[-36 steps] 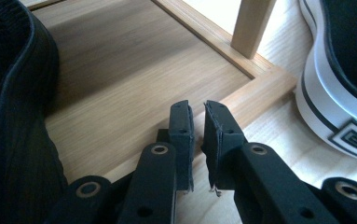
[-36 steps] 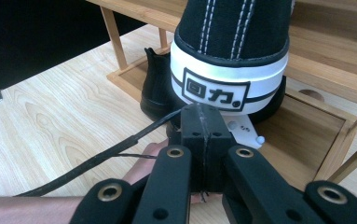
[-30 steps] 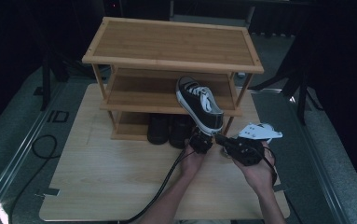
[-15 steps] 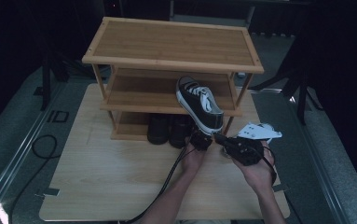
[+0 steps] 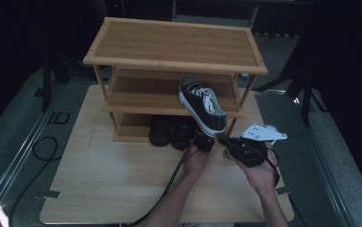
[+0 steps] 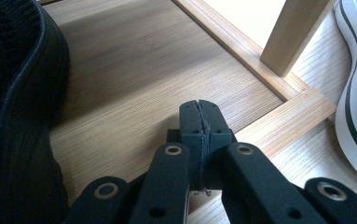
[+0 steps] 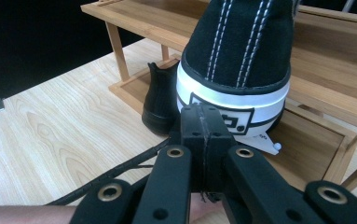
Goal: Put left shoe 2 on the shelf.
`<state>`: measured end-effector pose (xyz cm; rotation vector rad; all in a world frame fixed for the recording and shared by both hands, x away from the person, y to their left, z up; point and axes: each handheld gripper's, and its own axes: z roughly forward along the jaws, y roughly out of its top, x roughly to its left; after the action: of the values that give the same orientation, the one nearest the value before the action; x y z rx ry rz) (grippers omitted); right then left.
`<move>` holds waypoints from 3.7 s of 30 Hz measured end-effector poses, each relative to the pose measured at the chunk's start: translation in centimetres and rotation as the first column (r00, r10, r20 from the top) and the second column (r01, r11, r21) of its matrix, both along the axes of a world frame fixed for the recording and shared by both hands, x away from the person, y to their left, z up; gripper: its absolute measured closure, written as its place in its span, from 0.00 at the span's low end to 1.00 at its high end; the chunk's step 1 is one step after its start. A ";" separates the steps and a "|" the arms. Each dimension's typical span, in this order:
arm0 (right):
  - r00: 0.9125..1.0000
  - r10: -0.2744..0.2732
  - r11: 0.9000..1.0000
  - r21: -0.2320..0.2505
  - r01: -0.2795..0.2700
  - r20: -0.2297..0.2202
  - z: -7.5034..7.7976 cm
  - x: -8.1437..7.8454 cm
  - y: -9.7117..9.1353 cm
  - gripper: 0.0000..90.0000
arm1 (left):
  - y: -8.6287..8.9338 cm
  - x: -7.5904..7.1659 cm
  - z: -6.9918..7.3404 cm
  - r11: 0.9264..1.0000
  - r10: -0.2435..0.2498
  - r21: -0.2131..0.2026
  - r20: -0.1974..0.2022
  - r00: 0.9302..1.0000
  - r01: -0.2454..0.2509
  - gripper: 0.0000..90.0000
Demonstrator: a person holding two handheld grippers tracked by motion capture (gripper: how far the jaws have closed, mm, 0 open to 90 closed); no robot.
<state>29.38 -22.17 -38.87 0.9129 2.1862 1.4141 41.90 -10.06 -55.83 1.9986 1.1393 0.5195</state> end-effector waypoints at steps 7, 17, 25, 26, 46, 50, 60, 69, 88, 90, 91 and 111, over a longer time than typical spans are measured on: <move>1.000 0.021 1.000 0.014 -0.021 -0.006 0.0 0.2 0.2 1.00 | -0.1 0.0 0.0 1.000 0.004 0.009 0.005 1.000 -0.004 1.00; 0.996 0.085 0.996 0.015 -0.085 0.012 -0.3 0.7 2.5 1.00 | -0.1 -0.1 0.0 1.000 0.014 0.005 0.000 1.000 -0.014 1.00; 0.994 0.112 0.994 0.017 -0.112 0.009 -0.2 2.0 4.2 1.00 | -0.2 -0.1 0.0 1.000 0.013 0.009 0.003 1.000 -0.014 1.00; 0.993 0.113 0.993 0.012 -0.113 0.013 -0.2 2.1 4.4 1.00 | -0.2 -0.1 0.0 1.000 0.014 0.010 0.002 1.000 -0.014 1.00; 0.996 0.089 0.996 -0.002 -0.089 -0.002 -0.7 4.4 5.0 1.00 | -0.2 -0.1 0.0 1.000 0.020 0.009 0.004 1.000 -0.020 1.00; 0.998 0.060 0.998 0.013 -0.060 -0.024 -0.9 4.3 4.2 1.00 | -0.2 -0.1 0.0 1.000 0.023 0.001 0.003 1.000 -0.023 1.00; 0.998 0.062 0.998 -0.017 -0.062 -0.017 -1.0 4.7 4.1 1.00 | -0.2 -0.1 0.0 1.000 0.023 0.004 0.000 1.000 -0.023 1.00; 0.999 0.038 0.999 -0.019 -0.039 -0.008 -1.1 5.7 4.4 1.00 | -0.2 -0.1 0.0 1.000 0.024 0.000 -0.002 1.000 -0.024 1.00; 0.999 0.031 0.999 -0.012 -0.032 -0.035 -1.1 8.2 6.6 1.00 | 0.0 0.0 0.1 0.999 0.006 0.031 0.007 1.000 -0.006 1.00; 0.999 0.027 1.000 -0.001 -0.027 -0.042 -1.1 8.5 6.7 1.00 | 0.3 0.4 0.1 0.997 -0.057 0.053 0.021 0.998 0.056 1.00; 0.999 0.023 1.000 -0.002 -0.023 -0.040 -1.2 8.6 6.8 1.00 | 0.3 0.4 0.1 0.997 -0.059 0.054 0.022 0.998 0.057 1.00; 0.998 0.015 1.000 -0.006 -0.016 -0.063 -1.0 10.0 7.9 1.00 | 0.3 0.3 0.2 0.997 -0.053 0.065 0.014 0.999 0.051 1.00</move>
<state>39.39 -14.23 -39.88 0.9527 2.2470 1.4028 42.22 -9.78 -55.66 2.0702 1.0700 0.5511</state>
